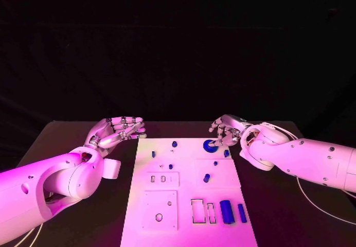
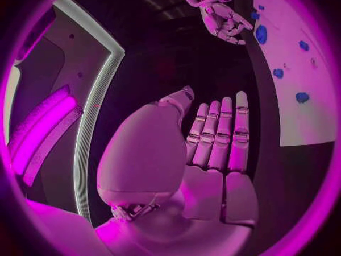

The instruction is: Assemble the parts on the task board

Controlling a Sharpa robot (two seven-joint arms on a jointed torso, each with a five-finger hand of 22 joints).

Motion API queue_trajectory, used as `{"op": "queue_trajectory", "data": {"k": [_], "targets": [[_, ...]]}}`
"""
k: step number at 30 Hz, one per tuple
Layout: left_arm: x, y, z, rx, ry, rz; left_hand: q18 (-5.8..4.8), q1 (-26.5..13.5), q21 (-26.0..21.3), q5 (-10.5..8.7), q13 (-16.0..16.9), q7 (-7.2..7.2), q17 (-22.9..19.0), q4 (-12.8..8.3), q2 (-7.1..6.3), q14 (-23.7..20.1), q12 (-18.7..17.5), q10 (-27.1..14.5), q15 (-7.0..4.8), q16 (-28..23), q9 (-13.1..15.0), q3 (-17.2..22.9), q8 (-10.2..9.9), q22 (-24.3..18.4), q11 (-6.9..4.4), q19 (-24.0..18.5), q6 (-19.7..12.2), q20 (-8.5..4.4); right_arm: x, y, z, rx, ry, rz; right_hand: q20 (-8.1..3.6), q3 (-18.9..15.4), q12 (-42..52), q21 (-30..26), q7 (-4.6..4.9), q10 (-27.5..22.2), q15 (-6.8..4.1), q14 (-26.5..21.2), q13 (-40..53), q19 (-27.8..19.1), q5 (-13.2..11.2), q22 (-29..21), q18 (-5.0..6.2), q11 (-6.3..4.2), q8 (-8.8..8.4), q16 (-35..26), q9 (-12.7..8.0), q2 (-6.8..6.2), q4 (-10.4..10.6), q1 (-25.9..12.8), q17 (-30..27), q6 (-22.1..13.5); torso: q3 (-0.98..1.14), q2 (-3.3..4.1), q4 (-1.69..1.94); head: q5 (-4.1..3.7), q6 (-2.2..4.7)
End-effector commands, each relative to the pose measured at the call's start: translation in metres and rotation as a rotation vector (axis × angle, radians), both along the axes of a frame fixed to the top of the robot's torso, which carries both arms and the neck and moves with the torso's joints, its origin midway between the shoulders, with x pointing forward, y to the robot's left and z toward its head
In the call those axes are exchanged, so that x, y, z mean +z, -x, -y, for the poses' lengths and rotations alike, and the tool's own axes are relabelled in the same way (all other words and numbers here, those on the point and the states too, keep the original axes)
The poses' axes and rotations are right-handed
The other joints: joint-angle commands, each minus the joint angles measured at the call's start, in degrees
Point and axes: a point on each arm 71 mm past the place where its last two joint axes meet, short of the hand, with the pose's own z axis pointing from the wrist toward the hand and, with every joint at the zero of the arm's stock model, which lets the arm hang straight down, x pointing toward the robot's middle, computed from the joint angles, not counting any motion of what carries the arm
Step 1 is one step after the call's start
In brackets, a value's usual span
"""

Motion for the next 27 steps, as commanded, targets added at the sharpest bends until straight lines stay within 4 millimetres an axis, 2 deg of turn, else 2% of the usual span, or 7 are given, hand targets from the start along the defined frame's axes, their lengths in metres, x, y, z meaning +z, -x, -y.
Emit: {"op": "queue_trajectory", "data": {"k": [1,5,10,17,22,27], "targets": [[0.002,0.0,0.002,-0.022,0.008,0.006,0.62,0.04,0.27,-0.38,-0.09,0.51,0.09,-0.23,-0.53,-0.43,-0.38,-0.28,0.16,-0.28,-0.07,0.18,-0.2,0.1,0.27,0.01,-0.43,0.01,-0.006,0.0,0.003,0.014,-0.011,-0.091,0.58,-0.87,12.66,0.96,0.27,3.1,0.63,3.98,12.12,1.68,0.55,7.75,-1.13,0.3,1.2,1.26,0.46,0.27,0.43,0.76,4.06,-1.25,0.0,0.0,0.04,-0.07,-0.02],[0.001,0.0,0.003,-0.023,0.008,0.005,0.62,-0.02,0.3,-0.38,-0.09,0.5,0.15,-0.32,-0.54,-0.49,-0.37,-0.34,0.18,-0.36,-0.08,0.23,-0.22,0.1,0.28,-0.04,-0.48,0.02,-0.008,-0.002,0.006,0.009,-0.004,-0.104,0.94,-0.86,23.76,2.22,0.5,7.15,0.96,4.57,22.96,2.63,1.34,9.5,-1.54,0.69,2.46,2.6,0.74,0.47,0.4,0.84,7.41,-1.99,-0.06,0.08,0.2,-0.13,-0.09],[0.001,0.0,0.003,-0.023,0.008,0.005,0.62,-0.02,0.3,-0.38,-0.09,0.5,0.15,-0.32,-0.54,-0.49,-0.37,-0.34,0.18,-0.36,-0.08,0.23,-0.22,0.1,0.28,-0.04,-0.48,0.02,-0.012,-0.003,0.006,0.012,0.016,-0.119,1.09,-0.82,26.99,2.69,0.6,8.67,1.09,4.8,26.19,2.99,1.37,10.15,-1.7,0.83,2.91,3.07,0.79,0.53,0.4,0.73,8.71,-2.23,-0.1,0.04,0.33,-0.14,-0.32],[0.001,-0.001,0.002,-0.019,0.007,0.004,0.62,-0.02,0.3,-0.38,-0.09,0.5,0.15,-0.32,-0.54,-0.49,-0.37,-0.34,0.18,-0.36,-0.08,0.23,-0.22,0.1,0.28,-0.04,-0.48,0.02,-0.017,-0.005,0.005,0.014,0.028,-0.127,1.15,-0.28,30.25,3.41,0.47,10.75,1.09,5.0,29.52,3.55,1.43,11.11,-1.94,0.76,3.7,3.44,0.92,1.06,0.34,0.81,9.77,-1.62,-0.19,0.0,0.15,0.01,-0.53],[0.001,-0.001,0.002,-0.019,0.006,0.004,0.62,-0.02,0.3,-0.38,-0.09,0.5,0.15,-0.32,-0.54,-0.49,-0.37,-0.34,0.18,-0.36,-0.08,0.23,-0.22,0.1,0.28,-0.04,-0.48,0.02,-0.018,-0.005,0.003,0.015,0.029,-0.129,1.12,0.4,33.66,3.86,0.39,13.32,1.05,5.12,33.12,3.9,1.61,11.7,-2.09,0.71,4.11,3.66,0.87,1.43,0.3,0.84,10.4,-1.23,-0.19,0.01,0.2,-0.13,-0.44],[0.001,-0.001,0.002,-0.02,0.006,0.003,0.62,-0.02,0.3,-0.38,-0.09,0.5,0.15,-0.32,-0.54,-0.49,-0.37,-0.34,0.18,-0.36,-0.08,0.23,-0.22,0.1,0.28,-0.04,-0.48,0.02,-0.02,-0.007,0.002,0.013,0.032,-0.133,1.1,1.27,35.26,4.31,0.3,14.53,1.01,5.23,34.82,4.26,1.62,12.29,-2.25,0.63,4.35,3.84,0.77,2.0,0.24,0.98,10.93,-0.68,-0.2,-0.02,0.27,-0.38,-0.69]]}}
